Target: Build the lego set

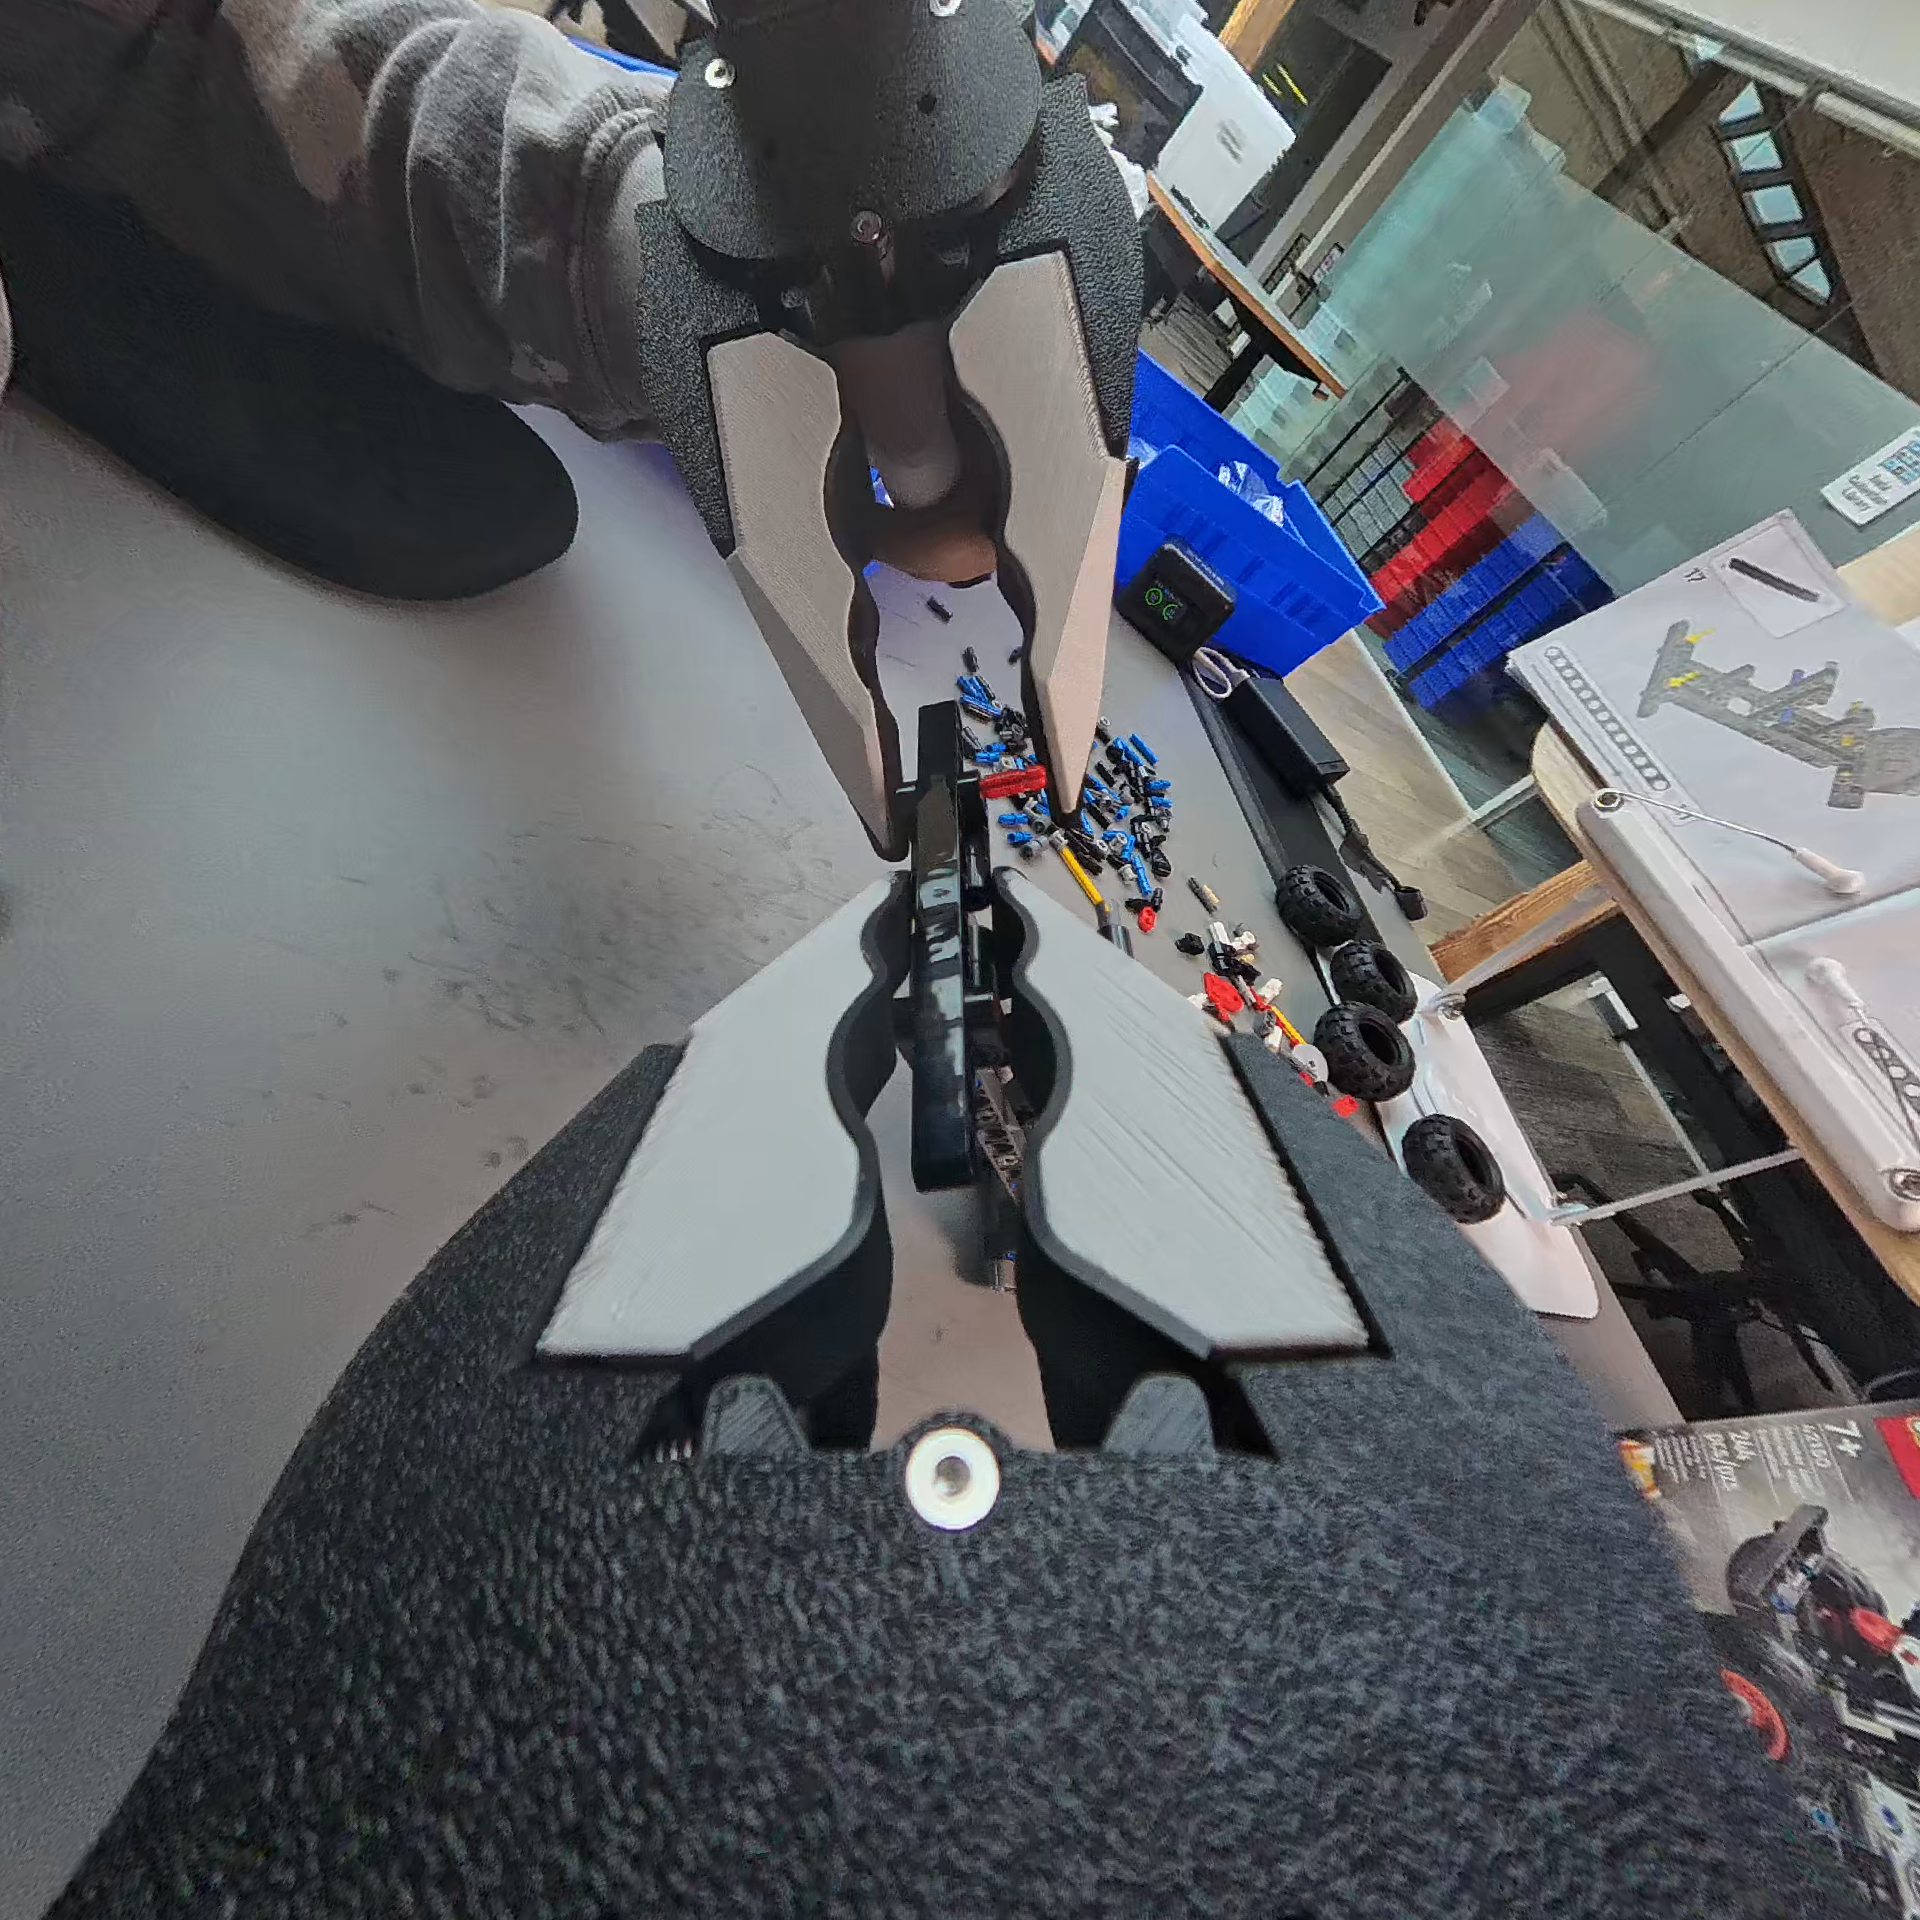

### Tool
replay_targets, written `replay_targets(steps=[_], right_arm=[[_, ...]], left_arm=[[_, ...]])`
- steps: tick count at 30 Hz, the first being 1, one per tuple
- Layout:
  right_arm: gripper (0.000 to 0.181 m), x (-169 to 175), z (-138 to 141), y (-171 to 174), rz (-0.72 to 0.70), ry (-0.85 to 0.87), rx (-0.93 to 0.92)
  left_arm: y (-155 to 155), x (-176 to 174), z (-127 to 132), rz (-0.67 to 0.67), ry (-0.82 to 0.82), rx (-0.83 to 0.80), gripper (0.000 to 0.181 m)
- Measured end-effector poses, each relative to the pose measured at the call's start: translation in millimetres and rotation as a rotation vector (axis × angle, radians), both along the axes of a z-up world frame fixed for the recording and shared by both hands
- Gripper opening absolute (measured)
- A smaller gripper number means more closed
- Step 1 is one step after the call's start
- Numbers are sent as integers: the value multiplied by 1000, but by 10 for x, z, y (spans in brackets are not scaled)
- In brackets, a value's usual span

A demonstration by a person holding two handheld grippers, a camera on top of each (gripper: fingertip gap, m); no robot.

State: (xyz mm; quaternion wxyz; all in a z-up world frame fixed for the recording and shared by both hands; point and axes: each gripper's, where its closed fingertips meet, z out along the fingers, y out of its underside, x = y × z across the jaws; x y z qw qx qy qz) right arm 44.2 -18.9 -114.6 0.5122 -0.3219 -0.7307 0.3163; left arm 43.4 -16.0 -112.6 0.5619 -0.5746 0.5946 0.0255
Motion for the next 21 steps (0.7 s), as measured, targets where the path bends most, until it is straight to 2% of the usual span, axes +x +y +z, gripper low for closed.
replay_targets(steps=[2,3,21], right_arm=[[14,0,5,-7,3,0,-10],[15,-1,26,-2,0,10,-17],[14,6,-6,-55,22,-15,-62]], left_arm=[[-9,0,-4,0,18,9,28],[-20,6,-10,-6,25,14,19],[-91,24,-62,-37,15,-57,18]])
